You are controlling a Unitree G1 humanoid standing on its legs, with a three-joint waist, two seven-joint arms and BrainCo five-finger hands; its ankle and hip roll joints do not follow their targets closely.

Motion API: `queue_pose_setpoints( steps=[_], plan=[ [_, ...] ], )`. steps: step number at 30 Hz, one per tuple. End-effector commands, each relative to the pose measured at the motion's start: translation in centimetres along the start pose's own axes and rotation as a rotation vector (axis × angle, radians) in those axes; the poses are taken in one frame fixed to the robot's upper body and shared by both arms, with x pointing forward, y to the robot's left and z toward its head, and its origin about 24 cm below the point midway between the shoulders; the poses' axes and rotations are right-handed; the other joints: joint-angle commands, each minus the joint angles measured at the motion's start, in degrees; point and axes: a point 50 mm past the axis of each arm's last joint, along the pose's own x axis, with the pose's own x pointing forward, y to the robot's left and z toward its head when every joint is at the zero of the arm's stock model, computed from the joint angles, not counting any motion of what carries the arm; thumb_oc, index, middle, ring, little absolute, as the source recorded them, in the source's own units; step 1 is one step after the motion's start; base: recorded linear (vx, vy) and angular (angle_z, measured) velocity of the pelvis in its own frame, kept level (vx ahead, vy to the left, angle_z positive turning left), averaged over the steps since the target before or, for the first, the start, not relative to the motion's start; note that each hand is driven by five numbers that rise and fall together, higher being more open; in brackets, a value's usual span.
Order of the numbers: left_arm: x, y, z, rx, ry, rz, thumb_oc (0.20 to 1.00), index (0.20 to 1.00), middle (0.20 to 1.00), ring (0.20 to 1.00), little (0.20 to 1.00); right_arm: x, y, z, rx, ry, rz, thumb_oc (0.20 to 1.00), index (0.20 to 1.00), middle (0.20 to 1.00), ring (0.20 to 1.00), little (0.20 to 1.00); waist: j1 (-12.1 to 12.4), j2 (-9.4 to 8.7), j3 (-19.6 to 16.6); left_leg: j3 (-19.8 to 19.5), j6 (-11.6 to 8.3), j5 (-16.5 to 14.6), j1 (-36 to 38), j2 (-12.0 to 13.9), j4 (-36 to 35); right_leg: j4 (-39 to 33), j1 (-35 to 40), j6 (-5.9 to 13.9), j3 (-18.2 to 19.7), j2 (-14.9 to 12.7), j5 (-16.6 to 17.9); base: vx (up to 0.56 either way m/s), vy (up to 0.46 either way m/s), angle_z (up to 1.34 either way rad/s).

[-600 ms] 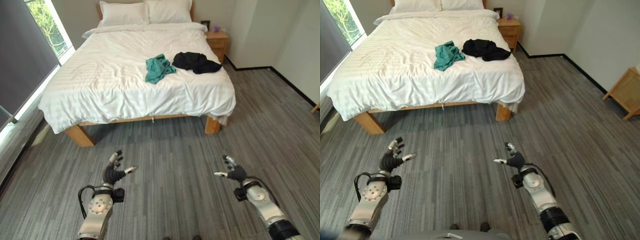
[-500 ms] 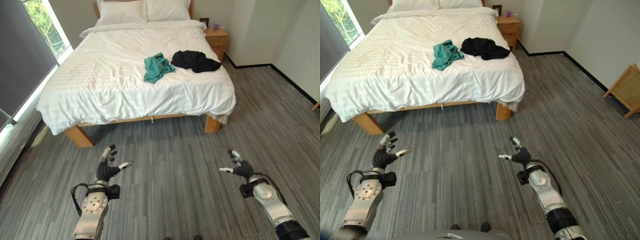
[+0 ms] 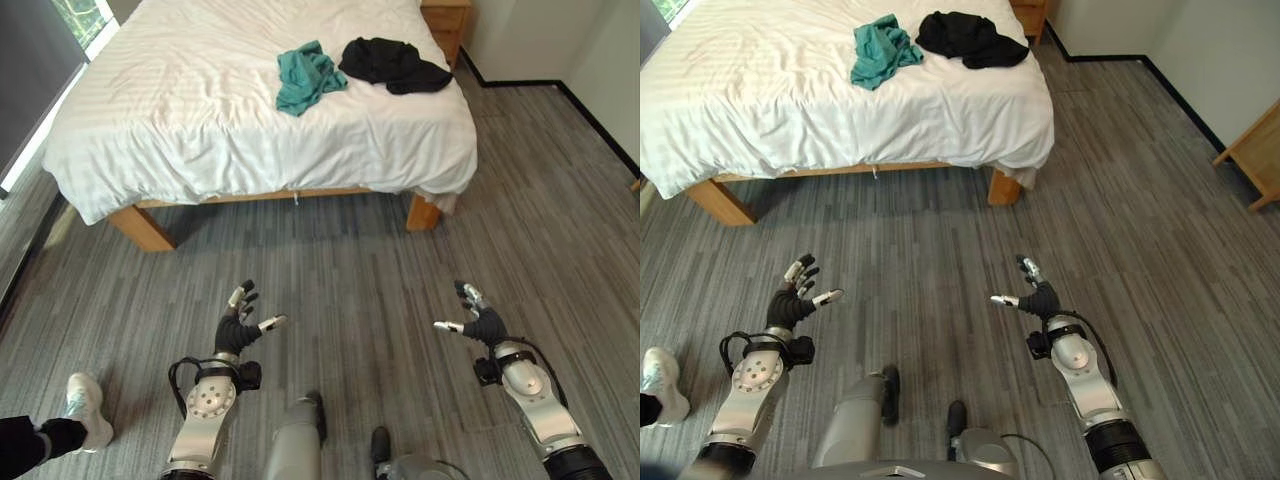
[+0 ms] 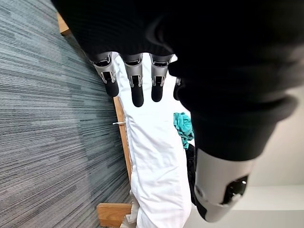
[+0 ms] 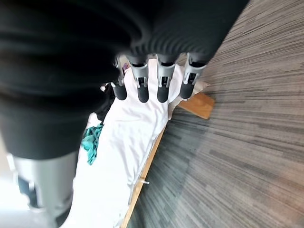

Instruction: Pick up bed clothes into laundry basket.

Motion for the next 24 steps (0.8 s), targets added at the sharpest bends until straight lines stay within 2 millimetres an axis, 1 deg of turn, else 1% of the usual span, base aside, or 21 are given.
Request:
queue_pose_setpoints(
  steps=[1,2,3,4,5,6,7,8,9,10,11,12,13,14,16,17,19,20,21,23,24],
  plan=[
    [-0.1,1.6,1.9,0.037,-0.103,0.039,1.000,1.000,1.000,1.000,1.000,0.9,-0.2,2.6,-0.029,-0.132,0.004,1.000,1.000,1.000,1.000,1.000,2.18,-0.67,-4.04,-1.78,-2.14,11.89,5.64,-0.17,-13.54,-1.83,10.00,5.92,1.81,-4.03,-1.92,0.45,0.196,-0.32],
    [-0.2,1.7,1.8,0.040,-0.098,0.045,1.000,1.000,1.000,1.000,1.000,0.9,-0.2,2.5,-0.023,-0.129,0.004,1.000,1.000,1.000,1.000,1.000,2.38,-0.60,-4.15,-2.45,-2.54,12.60,5.02,0.01,-14.10,-1.83,11.34,6.25,1.88,-4.53,-2.49,0.54,0.238,-0.33],
    [-0.6,1.9,1.3,0.045,-0.078,0.044,1.000,1.000,1.000,1.000,1.000,0.9,0.1,2.5,-0.029,-0.130,0.024,1.000,1.000,1.000,1.000,1.000,2.82,-0.25,-4.80,-3.65,-2.00,12.22,5.56,-0.47,-14.54,-1.54,12.82,6.67,2.45,-4.72,-2.70,0.67,0.316,-0.48],
    [-0.9,2.0,0.9,0.073,-0.058,0.028,1.000,1.000,1.000,1.000,1.000,0.7,0.7,2.6,-0.032,-0.138,0.049,1.000,1.000,1.000,1.000,1.000,3.50,-0.29,-5.65,-5.26,-0.81,12.32,7.21,-2.17,-15.36,4.53,12.24,7.54,3.29,-5.67,-2.64,0.69,0.343,-0.53],
    [-0.8,2.0,0.8,0.095,-0.055,0.020,1.000,1.000,1.000,1.000,1.000,0.7,1.1,2.5,-0.037,-0.133,0.062,1.000,1.000,1.000,1.000,1.000,3.36,-0.70,-6.02,-5.36,0.23,11.29,9.43,-3.71,-15.45,9.26,11.07,8.68,3.18,-6.30,-0.78,0.69,0.391,-0.79],
    [-0.3,1.9,1.0,0.108,-0.059,0.004,1.000,1.000,1.000,1.000,1.000,1.0,1.6,2.5,-0.030,-0.132,0.076,1.000,1.000,1.000,1.000,1.000,2.83,-0.83,-5.12,-4.53,1.97,9.49,13.37,-4.93,-15.46,22.49,5.12,12.36,3.58,-6.96,9.22,0.37,0.237,-0.81],
    [-0.3,1.9,1.1,0.107,-0.061,0.004,1.000,1.000,1.000,1.000,1.000,1.0,1.6,2.5,-0.030,-0.133,0.075,1.000,1.000,1.000,1.000,1.000,3.05,-0.61,-5.19,-4.38,1.96,9.65,13.16,-4.60,-15.46,22.52,4.76,12.34,3.85,-6.68,9.47,0.29,0.229,-0.72],
    [-0.2,2.2,1.3,0.111,-0.067,0.003,1.000,1.000,1.000,1.000,1.000,1.2,1.8,2.8,-0.025,-0.142,0.083,1.000,1.000,1.000,1.000,1.000,2.08,-0.12,-4.13,-4.55,2.76,8.67,15.35,-4.45,-15.46,29.90,0.55,12.77,4.04,-5.92,13.17,0.16,0.152,-0.37],
    [-0.1,2.4,1.4,0.118,-0.068,0.000,1.000,1.000,1.000,1.000,1.000,1.3,1.7,3.1,-0.021,-0.155,0.079,1.000,1.000,1.000,1.000,1.000,1.63,1.04,-3.70,-4.67,3.21,8.15,16.51,-3.56,-15.46,34.16,-2.66,12.60,3.64,-4.64,14.48,0.27,0.214,-0.13],
    [0.1,2.6,1.6,0.133,-0.074,0.001,1.000,1.000,1.000,1.000,1.000,1.4,1.7,3.4,-0.018,-0.167,0.075,1.000,1.000,1.000,1.000,1.000,1.14,1.73,-3.29,-4.14,3.37,7.18,17.80,-2.77,-15.46,37.79,-6.36,12.23,1.37,-5.56,13.93,0.19,0.138,0.08],
    [0.1,2.6,1.6,0.133,-0.075,0.001,1.000,1.000,1.000,1.000,1.000,1.4,1.7,3.4,-0.017,-0.168,0.075,1.000,1.000,1.000,1.000,1.000,1.13,1.62,-3.36,-4.12,3.39,7.20,17.70,-2.88,-15.46,38.02,-6.55,12.24,1.41,-5.66,13.80,0.21,0.133,0.14],
    [0.2,2.6,1.7,0.145,-0.078,-0.006,1.000,1.000,1.000,1.000,1.000,1.4,1.7,3.6,-0.014,-0.176,0.069,1.000,1.000,1.000,1.000,1.000,0.85,2.14,-3.27,-3.34,3.43,6.43,18.74,-2.33,-15.46,37.62,-8.30,11.56,-1.53,-7.23,13.25,0.48,0.141,0.18],
    [0.6,2.7,2.0,0.134,-0.085,0.004,1.000,1.000,1.000,1.000,1.000,1.6,1.2,4.5,-0.029,-0.210,0.056,1.000,1.000,1.000,1.000,1.000,-0.69,1.64,-3.28,-2.33,2.74,4.04,20.76,-2.97,-15.46,27.71,-11.51,10.59,-8.99,-10.15,9.64,0.49,0.138,0.12],
    [0.6,2.8,2.0,0.134,-0.084,0.004,1.000,1.000,1.000,1.000,1.000,1.6,1.2,4.4,-0.029,-0.209,0.057,1.000,1.000,1.000,1.000,1.000,-1.03,1.73,-3.25,-2.67,2.66,3.85,20.90,-2.90,-15.46,27.30,-10.95,10.57,-9.45,-10.10,9.51,0.54,0.075,0.04],
    [0.7,2.6,2.2,0.126,-0.093,-0.005,1.000,1.000,1.000,1.000,1.000,1.7,0.7,5.1,-0.046,-0.235,0.060,1.000,1.000,1.000,1.000,1.000,-2.84,0.97,-3.14,-3.82,2.25,0.81,24.01,-4.30,-15.46,14.32,-12.75,9.53,-10.51,-6.37,6.88,0.46,-0.029,0.11],
    [1.0,2.5,2.4,0.123,-0.099,-0.011,1.000,1.000,1.000,1.000,1.000,1.9,0.4,5.4,-0.048,-0.246,0.053,1.000,1.000,1.000,1.000,1.000,-3.57,0.15,-3.30,-4.22,1.96,-0.77,25.78,-5.21,-15.46,7.54,-15.05,9.84,-11.49,-5.98,8.37,0.51,-0.055,0.34],
    [1.4,2.3,2.4,0.122,-0.099,-0.008,1.000,1.000,1.000,1.000,1.000,2.7,0.4,6.3,-0.056,-0.272,0.051,1.000,1.000,1.000,1.000,1.000,-3.77,0.02,-3.08,-3.76,1.31,-2.91,27.99,-4.79,-15.46,-0.94,-14.68,10.58,-13.75,-5.50,11.40,0.62,-0.056,0.47],
    [1.6,1.8,2.9,0.127,-0.135,-0.023,1.000,1.000,1.000,1.000,1.000,3.0,0.0,7.0,-0.105,-0.297,0.030,1.000,1.000,1.000,1.000,1.000,-4.22,-0.80,-4.15,-4.36,1.60,-7.11,32.45,-5.76,-15.46,-1.83,-15.90,10.62,-12.53,-4.99,11.45,0.84,-0.076,0.35],
    [1.5,1.5,2.9,0.124,-0.134,-0.032,1.000,1.000,1.000,1.000,1.000,2.9,0.0,6.8,-0.120,-0.295,0.022,1.000,1.000,1.000,1.000,1.000,-4.44,-0.95,-4.57,-5.13,1.96,-8.01,34.47,-6.46,-15.46,-1.75,-14.78,9.68,-10.97,-4.61,12.56,0.85,-0.074,0.37],
    [1.4,1.3,2.6,0.119,-0.126,-0.034,1.000,1.000,1.000,1.000,1.000,2.8,-0.2,6.7,-0.133,-0.286,0.015,1.000,1.000,1.000,1.000,1.000,-4.63,-0.44,-4.95,-5.89,1.73,-7.70,36.17,-6.23,-15.46,-1.57,-13.56,9.35,-10.62,-4.12,12.60,0.44,-0.034,0.30],
    [1.4,0.7,2.6,0.094,-0.130,-0.030,1.000,1.000,1.000,1.000,1.000,3.1,-0.4,6.6,-0.152,-0.282,0.001,1.000,1.000,1.000,1.000,1.000,-4.97,1.23,-5.32,-5.56,-0.53,-5.68,35.41,-5.19,-5.64,-1.45,-10.20,8.11,-12.37,-4.04,12.42,0.44,-0.070,0.49]
  ],
)
